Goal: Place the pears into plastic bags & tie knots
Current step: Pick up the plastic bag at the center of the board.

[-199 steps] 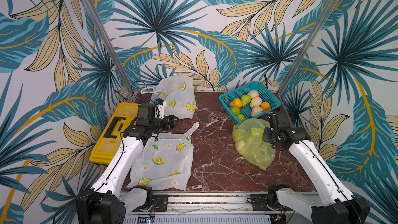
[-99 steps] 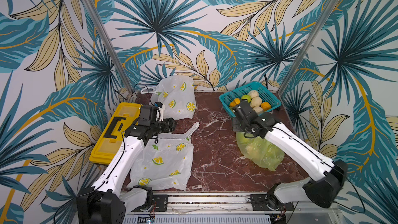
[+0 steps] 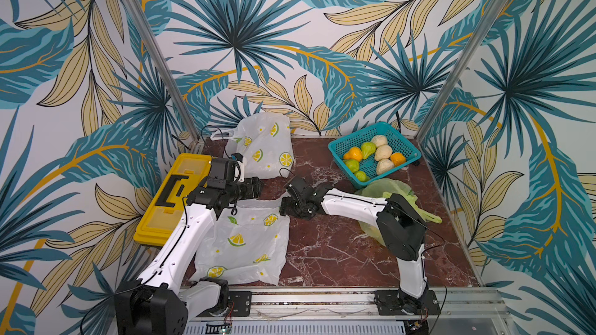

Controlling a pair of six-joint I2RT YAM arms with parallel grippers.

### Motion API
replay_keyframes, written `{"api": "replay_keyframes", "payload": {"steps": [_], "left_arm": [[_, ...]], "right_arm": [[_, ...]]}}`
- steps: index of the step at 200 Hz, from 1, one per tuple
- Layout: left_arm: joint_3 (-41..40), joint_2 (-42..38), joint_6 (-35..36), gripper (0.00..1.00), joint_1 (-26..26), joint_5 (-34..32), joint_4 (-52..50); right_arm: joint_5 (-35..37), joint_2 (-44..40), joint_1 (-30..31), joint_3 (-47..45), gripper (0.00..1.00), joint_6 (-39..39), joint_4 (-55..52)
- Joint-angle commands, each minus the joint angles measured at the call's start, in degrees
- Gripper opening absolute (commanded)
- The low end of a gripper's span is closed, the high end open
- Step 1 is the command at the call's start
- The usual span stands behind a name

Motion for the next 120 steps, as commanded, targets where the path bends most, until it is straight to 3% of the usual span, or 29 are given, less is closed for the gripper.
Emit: {"api": "replay_keyframes", "payload": {"steps": [1, 20, 78, 120], "left_arm": [[0.98, -0.05, 0.83, 0.7, -0.24, 0.34, -1.02], [0.79, -1.24, 1.07, 0.7, -0.19, -0.08, -1.01], [4.03, -1.95, 2.24, 0.64, 0.07, -0.87, -3.93], [10.94, -2.57, 3.28, 0.63, 0.08, -1.98, -9.22]], "right_arm": [[-4.68, 2.24, 0.43, -0.01, 0.71, 6.87, 6.83], [-7.61, 4.3, 0.41, 1.24, 0.59, 7.26, 10.25], [-11.07, 3.6, -0.39, -2.42, 0.02, 6.73, 18.51], [-8.13, -16.62, -3.72, -14.83, 0.0, -16.31, 19.68]]}}
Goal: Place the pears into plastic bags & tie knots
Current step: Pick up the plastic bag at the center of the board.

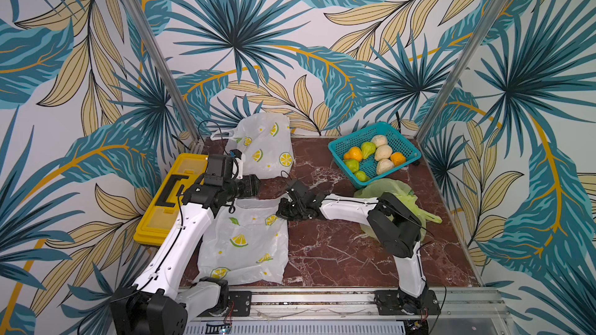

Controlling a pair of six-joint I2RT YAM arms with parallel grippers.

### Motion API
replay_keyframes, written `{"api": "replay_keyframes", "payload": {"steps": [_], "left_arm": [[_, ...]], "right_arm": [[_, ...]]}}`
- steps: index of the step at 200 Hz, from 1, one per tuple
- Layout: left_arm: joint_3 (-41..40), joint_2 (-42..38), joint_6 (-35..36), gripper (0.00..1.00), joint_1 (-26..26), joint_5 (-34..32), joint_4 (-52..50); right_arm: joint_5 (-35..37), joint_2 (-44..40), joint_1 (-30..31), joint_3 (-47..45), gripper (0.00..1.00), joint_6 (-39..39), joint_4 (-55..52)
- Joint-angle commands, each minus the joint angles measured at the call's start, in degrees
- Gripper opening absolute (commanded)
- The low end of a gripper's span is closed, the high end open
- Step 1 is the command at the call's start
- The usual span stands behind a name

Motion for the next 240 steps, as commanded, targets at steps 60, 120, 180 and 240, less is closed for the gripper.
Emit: {"api": "replay_keyframes", "payload": {"steps": [60, 120, 180, 240], "left_arm": [[10.15, 1.6, -1.37, 0.76, -5.0, 0.49, -5.21], [18.37, 12.49, -2.02, 0.81, -5.44, 1.01, -5.2], [20.94, 15.05, -1.49, 0.82, -7.39, 2.8, -4.28], [25.07, 21.03, 0.31, 0.72, -7.78, -4.62, -2.85]], "right_arm": [[1.72, -32.18, -8.4, -13.63, 0.0, -25.59, 3.14], [-0.91, -39.49, -8.37, -15.44, 0.0, -31.2, 3.01], [0.94, -46.13, -8.41, -17.43, 0.0, -34.53, -0.99], [0.36, -45.81, -8.41, -17.61, 0.0, -32.64, 2.91]]}}
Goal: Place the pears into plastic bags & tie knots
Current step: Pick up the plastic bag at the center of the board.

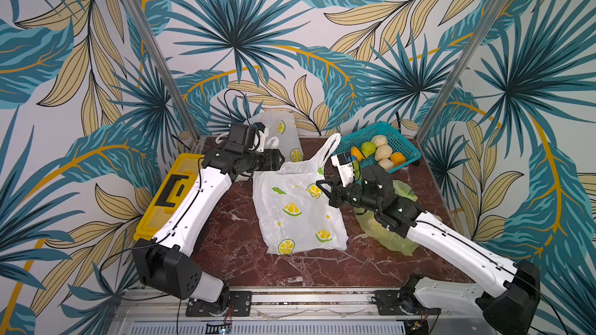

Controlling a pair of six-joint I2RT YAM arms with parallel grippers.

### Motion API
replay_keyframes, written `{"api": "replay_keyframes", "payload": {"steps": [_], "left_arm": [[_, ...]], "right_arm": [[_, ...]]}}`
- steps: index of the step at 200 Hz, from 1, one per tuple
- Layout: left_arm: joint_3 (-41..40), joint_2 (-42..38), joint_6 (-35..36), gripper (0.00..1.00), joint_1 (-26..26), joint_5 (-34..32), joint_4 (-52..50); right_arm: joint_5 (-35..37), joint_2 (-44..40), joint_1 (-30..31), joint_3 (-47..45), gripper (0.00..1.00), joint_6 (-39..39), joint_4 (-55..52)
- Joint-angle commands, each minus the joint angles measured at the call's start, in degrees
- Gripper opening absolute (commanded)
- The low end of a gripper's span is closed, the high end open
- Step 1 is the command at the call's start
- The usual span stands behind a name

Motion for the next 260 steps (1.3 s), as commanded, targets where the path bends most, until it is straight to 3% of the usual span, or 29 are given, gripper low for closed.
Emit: {"api": "replay_keyframes", "payload": {"steps": [1, 37, 56, 101, 123, 139, 175, 194, 210, 260], "left_arm": [[1.26, 1.36, 1.38, 0.72, -0.02, -5.59, 0.79], [-0.09, 2.66, 3.45, 0.68, -0.17, -11.69, 0.87], [1.05, 4.94, 3.87, 0.62, -0.15, -11.15, 1.02], [1.88, 7.66, 4.31, 0.24, -0.13, -6.2, 8.35], [2.6, 7.44, 5.72, 0.0, -0.13, -4.83, 9.37], [1.93, 5.87, 7.43, 0.0, -0.19, -2.99, 9.37], [-3.42, -1.57, 12.13, 0.0, -0.15, 2.4, 9.38], [-4.72, -4.99, 14.54, 0.0, -0.09, 5.82, 9.35], [-4.93, -6.76, 17.31, 0.0, -0.02, 8.02, 9.37], [-4.4, -8.52, 19.82, 0.0, 1.31, 23.22, 11.79]], "right_arm": [[-0.39, -0.14, 0.16, -1.24, 0.0, 0.5, 2.92], [-0.36, -0.68, 0.11, -1.76, 0.0, 1.52, 3.69], [-0.7, -0.44, 0.13, -2.44, 0.0, 2.7, 5.05], [1.12, -0.3, 0.05, -3.79, 0.0, 5.06, 6.22], [3.4, -0.77, -0.98, -3.34, 0.0, 6.23, 2.83], [4.88, -0.85, -4.4, -1.48, 0.26, 9.2, -3.29], [8.5, -0.5, -16.48, 3.97, 0.56, 11.4, -18.79], [10.17, 3.05, -24.34, 5.96, 0.65, 13.23, -22.87], [13.01, 8.11, -28.44, 8.89, 0.66, 12.88, -24.68], [24.06, 30.46, -29.07, 22.96, 0.74, 8.41, -21.43]]}}
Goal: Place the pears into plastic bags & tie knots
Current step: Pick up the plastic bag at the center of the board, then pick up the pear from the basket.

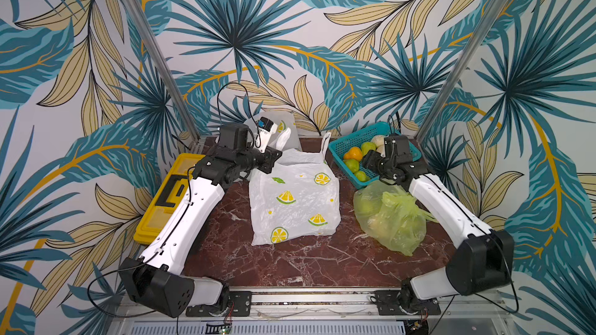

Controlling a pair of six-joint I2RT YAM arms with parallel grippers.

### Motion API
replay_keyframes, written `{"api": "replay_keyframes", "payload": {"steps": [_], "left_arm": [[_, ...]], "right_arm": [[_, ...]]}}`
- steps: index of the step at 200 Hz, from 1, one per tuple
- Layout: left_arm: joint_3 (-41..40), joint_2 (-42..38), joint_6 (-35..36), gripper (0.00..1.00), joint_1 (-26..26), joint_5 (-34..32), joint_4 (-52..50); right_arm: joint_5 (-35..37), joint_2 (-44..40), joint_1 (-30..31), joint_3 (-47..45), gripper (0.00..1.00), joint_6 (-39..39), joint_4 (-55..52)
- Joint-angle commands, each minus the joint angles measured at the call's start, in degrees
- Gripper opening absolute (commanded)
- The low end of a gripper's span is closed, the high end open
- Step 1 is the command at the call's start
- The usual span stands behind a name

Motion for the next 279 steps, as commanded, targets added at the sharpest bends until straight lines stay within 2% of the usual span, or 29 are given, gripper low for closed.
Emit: {"api": "replay_keyframes", "payload": {"steps": [1, 22, 48, 109, 125, 137, 171, 194, 240, 263, 279], "left_arm": [[-0.14, -0.63, 2.58, 0.0, 1.33, 9.23, 2.59], [0.13, -0.95, 2.82, 0.0, 2.92, 15.48, 2.92], [-0.46, -1.11, 3.55, 0.0, 4.43, 19.67, 3.01], [-1.26, 2.04, 2.85, 0.0, 5.87, 21.38, 3.02], [-1.76, 2.76, 2.62, 0.0, 5.86, 21.22, 3.0], [-2.22, 3.22, 2.25, 0.0, 5.83, 21.2, 3.18], [-4.18, 3.76, 2.4, 0.0, 5.84, 20.63, 3.51], [-5.21, 3.89, 2.35, 0.0, 5.88, 20.02, 3.76], [-4.9, 3.72, 3.28, 0.0, 5.9, 17.57, 4.0], [-4.37, 3.33, 3.26, 0.0, 5.77, 17.7, 3.97], [-4.36, 2.91, 3.39, 0.0, 5.73, 17.74, 3.97]], "right_arm": [[6.51, 8.33, 0.13, 4.72, 0.74, -2.57, 0.26], [8.71, 17.62, -0.04, 11.93, 0.79, -4.85, 0.61], [9.79, 28.29, -0.11, 21.86, 0.84, -6.32, -1.25], [13.48, 45.43, -0.46, 39.13, 0.84, -7.84, -6.94], [14.12, 47.22, -0.69, 40.09, 0.83, -8.21, -5.62], [13.27, 47.94, -1.07, 39.94, 0.78, -8.17, -4.17], [9.36, 43.28, -1.8, 35.73, 0.45, -8.63, -0.48], [6.06, 35.45, -1.8, 28.25, 0.33, -8.09, 4.41], [0.77, 23.59, -1.8, 18.88, 0.26, -6.87, 4.78], [-0.94, 20.79, -1.62, 15.56, 0.3, -4.05, 2.56], [-2.08, 19.59, -1.45, 13.12, 0.26, -2.88, 1.87]]}}
